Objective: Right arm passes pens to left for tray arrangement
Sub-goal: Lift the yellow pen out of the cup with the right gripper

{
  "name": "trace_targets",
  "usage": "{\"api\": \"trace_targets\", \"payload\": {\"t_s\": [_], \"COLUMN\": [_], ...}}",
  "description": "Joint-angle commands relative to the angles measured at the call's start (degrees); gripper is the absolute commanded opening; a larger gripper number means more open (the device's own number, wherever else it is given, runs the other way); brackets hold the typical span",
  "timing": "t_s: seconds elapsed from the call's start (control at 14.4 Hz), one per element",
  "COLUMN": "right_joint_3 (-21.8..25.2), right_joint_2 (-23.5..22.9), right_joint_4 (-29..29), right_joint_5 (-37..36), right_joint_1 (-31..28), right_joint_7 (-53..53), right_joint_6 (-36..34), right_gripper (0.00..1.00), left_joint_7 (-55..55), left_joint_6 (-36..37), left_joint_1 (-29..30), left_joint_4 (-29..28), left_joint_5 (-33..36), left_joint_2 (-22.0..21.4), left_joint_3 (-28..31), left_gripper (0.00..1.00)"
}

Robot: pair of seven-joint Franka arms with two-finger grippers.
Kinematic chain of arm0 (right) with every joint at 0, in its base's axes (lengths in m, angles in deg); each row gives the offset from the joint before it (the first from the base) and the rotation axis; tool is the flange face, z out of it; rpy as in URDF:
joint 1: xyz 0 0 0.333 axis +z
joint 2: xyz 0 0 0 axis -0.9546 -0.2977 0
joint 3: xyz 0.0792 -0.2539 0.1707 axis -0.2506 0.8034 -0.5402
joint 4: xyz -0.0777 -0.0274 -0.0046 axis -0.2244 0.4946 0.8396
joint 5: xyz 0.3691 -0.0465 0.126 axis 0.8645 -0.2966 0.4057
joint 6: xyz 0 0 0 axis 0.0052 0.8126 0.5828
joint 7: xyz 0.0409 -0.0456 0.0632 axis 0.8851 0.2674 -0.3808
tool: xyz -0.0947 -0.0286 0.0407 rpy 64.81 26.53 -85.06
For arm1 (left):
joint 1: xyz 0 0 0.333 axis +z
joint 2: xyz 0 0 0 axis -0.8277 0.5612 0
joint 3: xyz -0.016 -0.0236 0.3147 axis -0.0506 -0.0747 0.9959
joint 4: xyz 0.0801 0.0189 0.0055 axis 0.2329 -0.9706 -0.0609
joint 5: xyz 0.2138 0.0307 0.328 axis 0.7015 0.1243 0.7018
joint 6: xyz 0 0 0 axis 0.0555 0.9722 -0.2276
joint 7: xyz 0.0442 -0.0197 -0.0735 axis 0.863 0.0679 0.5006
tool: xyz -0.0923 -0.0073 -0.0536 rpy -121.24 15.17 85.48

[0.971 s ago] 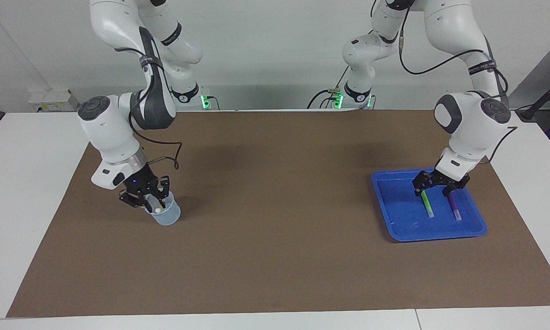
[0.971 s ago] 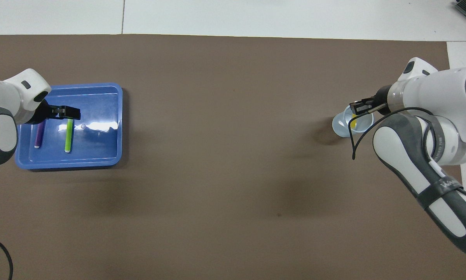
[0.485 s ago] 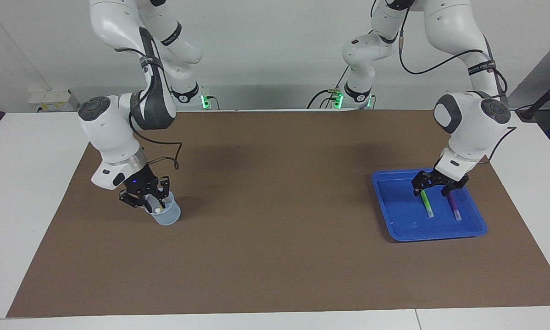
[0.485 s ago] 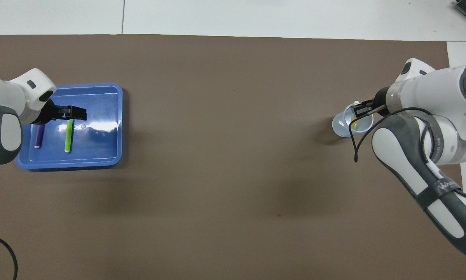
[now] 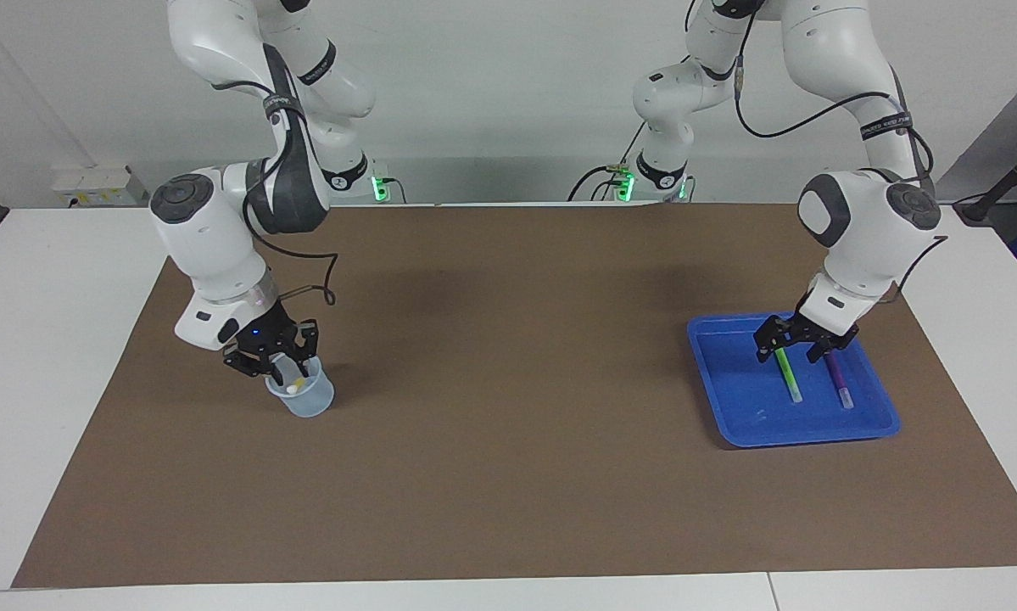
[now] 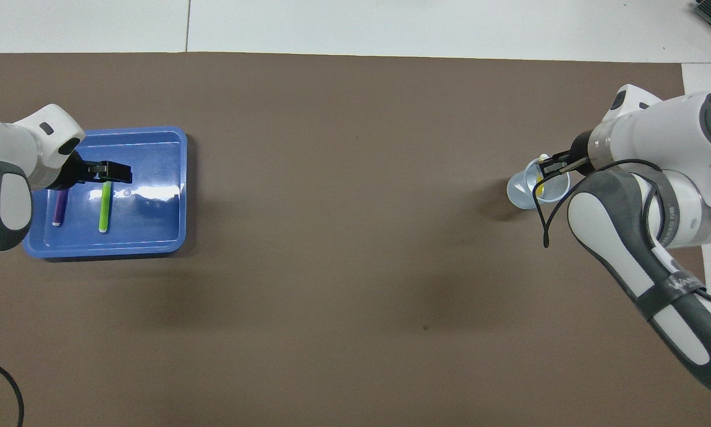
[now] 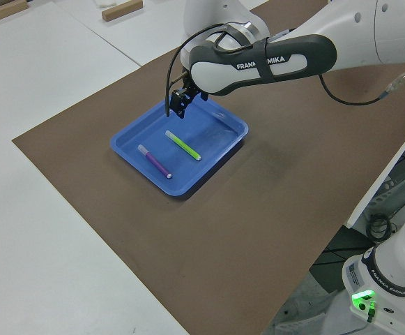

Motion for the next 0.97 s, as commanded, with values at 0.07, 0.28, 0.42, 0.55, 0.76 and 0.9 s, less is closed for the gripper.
{"api": "trace_targets", "payload": {"t_s": [0.07, 0.28, 0.42, 0.55, 0.76, 0.9], "right_joint_3": [-0.4, -0.4, -0.4, -0.4, -0.4, -0.4], "right_joint_2": [-4.2, -4.4, -4.4, -5.3, -6.2, -6.2], "right_joint_4": [5.6, 6.9, 6.9, 7.0, 7.2, 7.2], "right_joint_5": [-4.2, -5.5, -5.5, -5.5, -5.5, -5.5], "right_joint_1": [0.6, 0.4, 0.4, 0.4, 1.1, 1.1], "right_joint_7": [-2.7, -2.7, -2.7, -2.8, -2.8, -3.1], "right_joint_6": [-4.3, -7.0, -7.2, -6.9, -7.0, -7.0], "right_gripper": [0.4, 0.4, 0.4, 0.4, 0.4, 0.4], "left_joint_7": [0.5, 1.0, 0.9, 0.7, 0.6, 0.6], "left_joint_6": [0.0, 0.1, 0.4, 0.5, 1.0, 0.7], "left_joint_1": [-0.8, -1.1, -0.9, -0.5, -0.9, -1.1], "left_joint_4": [-0.8, -1.1, -1.1, -1.0, -1.1, -1.1], "left_joint_5": [-2.5, -2.5, -2.5, -2.5, -2.5, -2.4], "left_joint_2": [-1.4, -1.5, -1.6, -1.5, -1.6, -1.6], "left_joint_3": [0.4, 0.5, 0.4, 0.4, 0.6, 0.6], "left_gripper": [1.0, 1.0, 1.0, 1.0, 1.0, 1.0]}}
